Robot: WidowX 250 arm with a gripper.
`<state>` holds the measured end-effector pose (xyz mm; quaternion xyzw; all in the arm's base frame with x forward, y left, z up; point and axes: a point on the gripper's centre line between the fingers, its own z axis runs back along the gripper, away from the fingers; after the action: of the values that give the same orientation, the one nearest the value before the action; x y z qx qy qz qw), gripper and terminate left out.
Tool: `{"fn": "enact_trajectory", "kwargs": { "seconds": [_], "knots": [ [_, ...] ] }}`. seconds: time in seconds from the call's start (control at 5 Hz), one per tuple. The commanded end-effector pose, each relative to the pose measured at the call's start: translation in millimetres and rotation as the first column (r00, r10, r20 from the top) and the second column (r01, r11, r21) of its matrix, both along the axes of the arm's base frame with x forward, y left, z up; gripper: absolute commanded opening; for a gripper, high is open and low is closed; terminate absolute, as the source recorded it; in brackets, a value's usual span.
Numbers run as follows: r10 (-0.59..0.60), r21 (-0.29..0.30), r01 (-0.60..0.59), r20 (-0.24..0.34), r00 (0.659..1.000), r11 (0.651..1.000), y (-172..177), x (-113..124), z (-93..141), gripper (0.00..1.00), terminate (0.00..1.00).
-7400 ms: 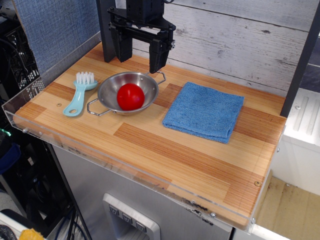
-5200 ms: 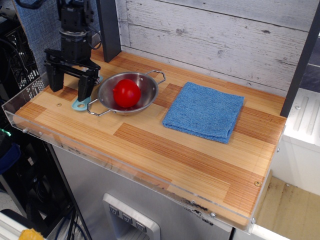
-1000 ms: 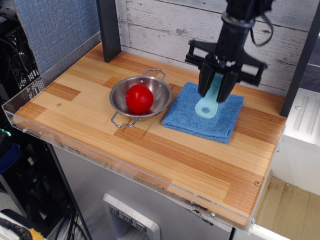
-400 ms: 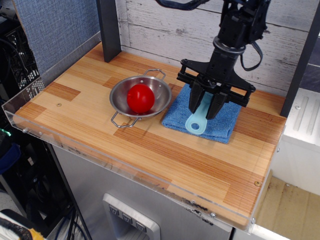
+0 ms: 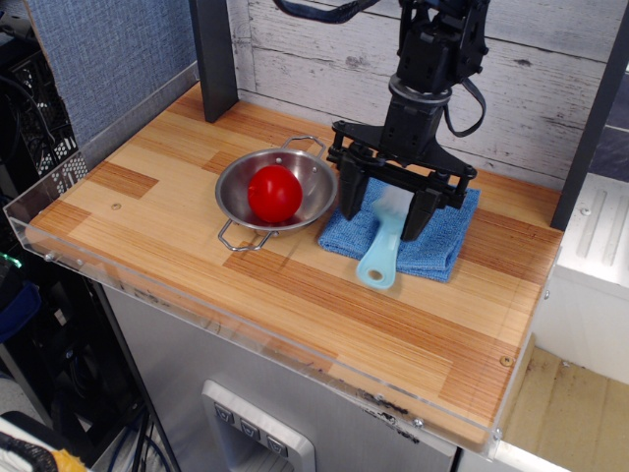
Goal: Place the brush on top of blue cloth.
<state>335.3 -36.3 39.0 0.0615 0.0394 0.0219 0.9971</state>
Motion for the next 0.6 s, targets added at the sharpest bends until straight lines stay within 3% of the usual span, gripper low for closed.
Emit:
{"fn": "enact_trajectory", "kwargs": {
  "seconds": [0.0, 0.2, 0.4],
  "knots": [
    [-0.023, -0.029, 0.028, 0.166, 0.986, 0.999, 7.9, -5.3, 72.1, 1.0, 0.0],
    [-0.006, -0.066, 0.018, 0.182, 0.983, 0.998, 15.4, -10.8, 92.5, 1.0, 0.0],
    [-0.009, -0.111, 0.027, 0.16, 0.987, 0.993, 19.4, -14.5, 92.7, 1.0, 0.0]
  ]
}}
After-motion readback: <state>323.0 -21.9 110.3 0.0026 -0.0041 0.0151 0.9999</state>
